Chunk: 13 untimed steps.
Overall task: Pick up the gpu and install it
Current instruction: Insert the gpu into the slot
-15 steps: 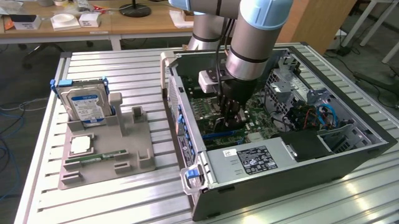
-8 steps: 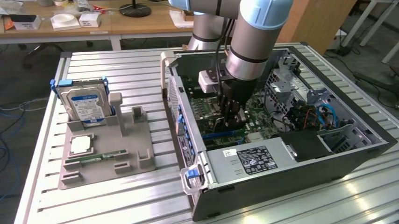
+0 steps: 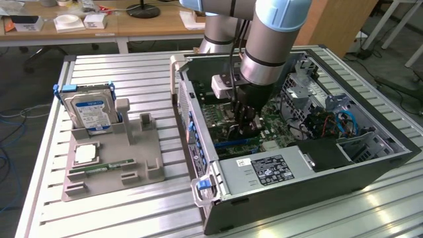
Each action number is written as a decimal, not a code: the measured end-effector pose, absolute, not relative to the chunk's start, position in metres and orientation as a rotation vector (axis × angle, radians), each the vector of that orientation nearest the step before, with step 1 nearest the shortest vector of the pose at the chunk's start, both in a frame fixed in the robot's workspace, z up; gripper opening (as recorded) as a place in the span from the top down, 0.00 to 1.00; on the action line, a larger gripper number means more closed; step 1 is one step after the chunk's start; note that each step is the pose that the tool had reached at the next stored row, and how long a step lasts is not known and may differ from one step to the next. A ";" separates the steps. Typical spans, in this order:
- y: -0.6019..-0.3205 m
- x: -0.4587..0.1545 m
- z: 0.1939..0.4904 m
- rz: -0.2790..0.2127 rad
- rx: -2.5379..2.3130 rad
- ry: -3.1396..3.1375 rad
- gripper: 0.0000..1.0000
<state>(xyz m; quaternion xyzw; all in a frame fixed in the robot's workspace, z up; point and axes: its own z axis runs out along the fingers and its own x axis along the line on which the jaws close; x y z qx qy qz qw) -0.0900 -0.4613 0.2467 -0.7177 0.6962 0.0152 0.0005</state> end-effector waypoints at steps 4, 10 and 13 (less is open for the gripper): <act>-0.461 -0.090 0.246 0.048 -2.254 2.187 0.73; -0.461 -0.090 0.243 0.048 -2.254 2.187 0.73; -0.461 -0.091 0.243 0.048 -2.254 2.186 0.73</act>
